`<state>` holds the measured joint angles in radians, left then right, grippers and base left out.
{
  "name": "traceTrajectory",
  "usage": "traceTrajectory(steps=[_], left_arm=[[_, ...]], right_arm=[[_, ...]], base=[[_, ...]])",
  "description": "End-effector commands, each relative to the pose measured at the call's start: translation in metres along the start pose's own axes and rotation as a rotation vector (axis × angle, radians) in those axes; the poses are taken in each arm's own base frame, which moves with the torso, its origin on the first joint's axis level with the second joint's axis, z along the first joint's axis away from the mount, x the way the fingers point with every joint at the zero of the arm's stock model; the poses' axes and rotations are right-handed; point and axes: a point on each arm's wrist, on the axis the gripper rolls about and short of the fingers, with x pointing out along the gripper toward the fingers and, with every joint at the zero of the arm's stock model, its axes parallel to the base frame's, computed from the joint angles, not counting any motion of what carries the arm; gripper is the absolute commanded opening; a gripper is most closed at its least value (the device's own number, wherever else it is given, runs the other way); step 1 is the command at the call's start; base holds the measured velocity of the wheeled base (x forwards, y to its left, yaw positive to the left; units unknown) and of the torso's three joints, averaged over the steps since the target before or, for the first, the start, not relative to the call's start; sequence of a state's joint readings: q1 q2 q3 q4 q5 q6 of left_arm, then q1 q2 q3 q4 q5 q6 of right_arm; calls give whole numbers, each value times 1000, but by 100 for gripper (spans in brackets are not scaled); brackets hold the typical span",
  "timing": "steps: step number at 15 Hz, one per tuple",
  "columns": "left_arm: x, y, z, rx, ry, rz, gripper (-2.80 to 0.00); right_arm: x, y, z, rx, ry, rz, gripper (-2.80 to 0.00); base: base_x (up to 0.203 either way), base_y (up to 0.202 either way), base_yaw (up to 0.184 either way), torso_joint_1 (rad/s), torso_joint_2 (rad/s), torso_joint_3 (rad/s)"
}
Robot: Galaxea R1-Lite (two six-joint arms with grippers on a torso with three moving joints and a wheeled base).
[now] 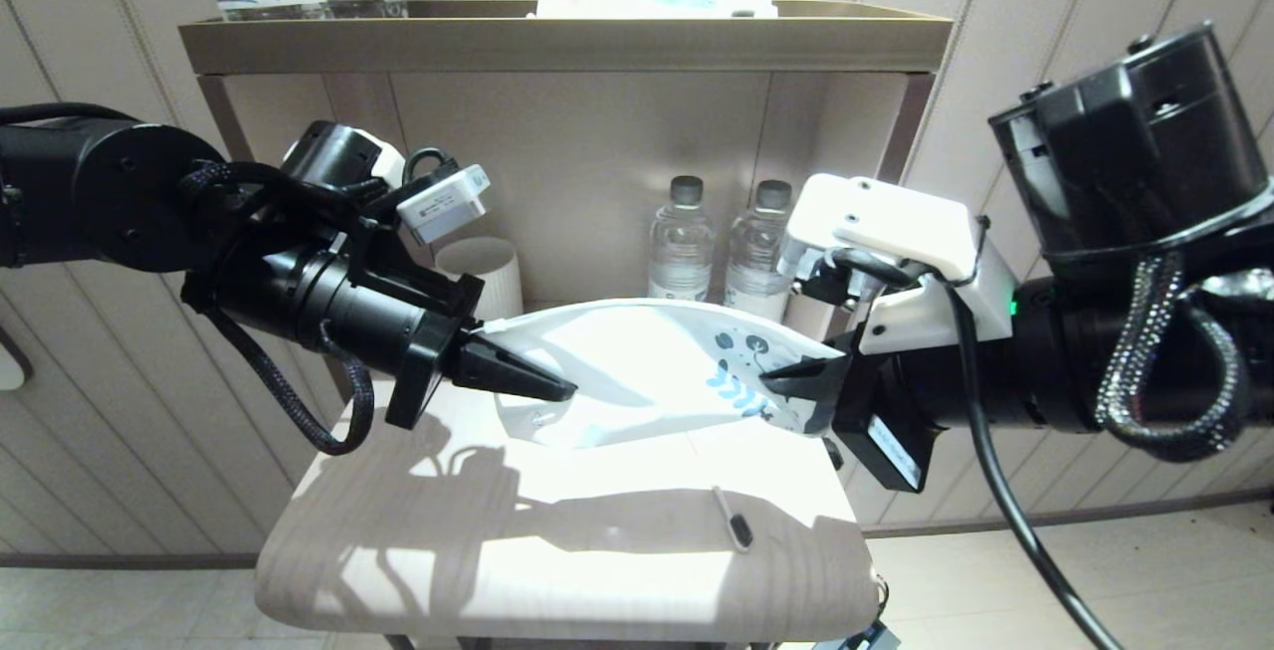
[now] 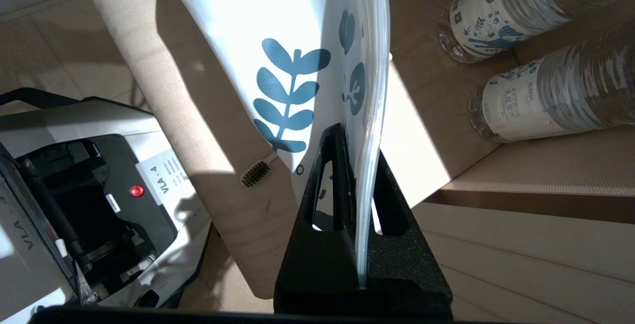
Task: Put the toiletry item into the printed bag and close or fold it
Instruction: Hand it to the other hand
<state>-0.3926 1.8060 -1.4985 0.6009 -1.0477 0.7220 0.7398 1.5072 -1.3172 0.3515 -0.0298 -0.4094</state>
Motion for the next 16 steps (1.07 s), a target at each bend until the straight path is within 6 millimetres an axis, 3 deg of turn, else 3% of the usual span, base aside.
traceTrajectory(steps=[1, 13, 14, 16], left_arm=[[0, -1, 0, 1, -2, -6, -280], [-2, -4, 1, 11, -5, -4, -280], [-2, -4, 1, 11, -5, -4, -280], [-2, -4, 1, 13, -5, -4, -280]], right_arm=[[2, 1, 1, -5, 3, 7, -280], [8, 6, -4, -10, 26, 20, -280], [9, 7, -4, -9, 28, 21, 0], [8, 6, -2, -6, 18, 19, 0]], base=[[0, 0, 0, 0, 0, 0], [0, 0, 0, 0, 0, 0], [0, 0, 0, 0, 0, 0], [0, 0, 0, 0, 0, 0]])
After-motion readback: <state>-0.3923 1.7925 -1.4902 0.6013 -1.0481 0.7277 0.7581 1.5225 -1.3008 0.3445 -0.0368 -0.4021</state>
